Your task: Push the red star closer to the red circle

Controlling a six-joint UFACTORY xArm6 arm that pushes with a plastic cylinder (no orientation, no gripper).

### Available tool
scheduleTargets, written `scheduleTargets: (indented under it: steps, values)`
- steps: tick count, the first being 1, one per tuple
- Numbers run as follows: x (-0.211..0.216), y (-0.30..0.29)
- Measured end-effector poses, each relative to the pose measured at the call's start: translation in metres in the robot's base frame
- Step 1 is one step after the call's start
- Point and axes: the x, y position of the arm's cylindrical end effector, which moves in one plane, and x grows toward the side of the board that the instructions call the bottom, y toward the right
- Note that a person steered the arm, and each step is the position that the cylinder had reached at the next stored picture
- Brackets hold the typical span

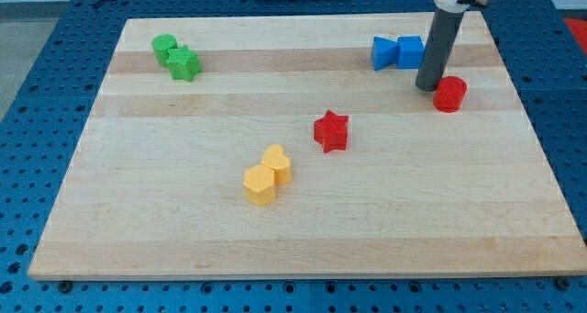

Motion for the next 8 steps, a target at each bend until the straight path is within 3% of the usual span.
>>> scheduleTargets:
  steps: [2, 4, 5, 8]
  values:
    - [0.013, -0.083]
    - [0.06, -0.138]
    - [0.062, -0.146]
    - [0.087, -0.262]
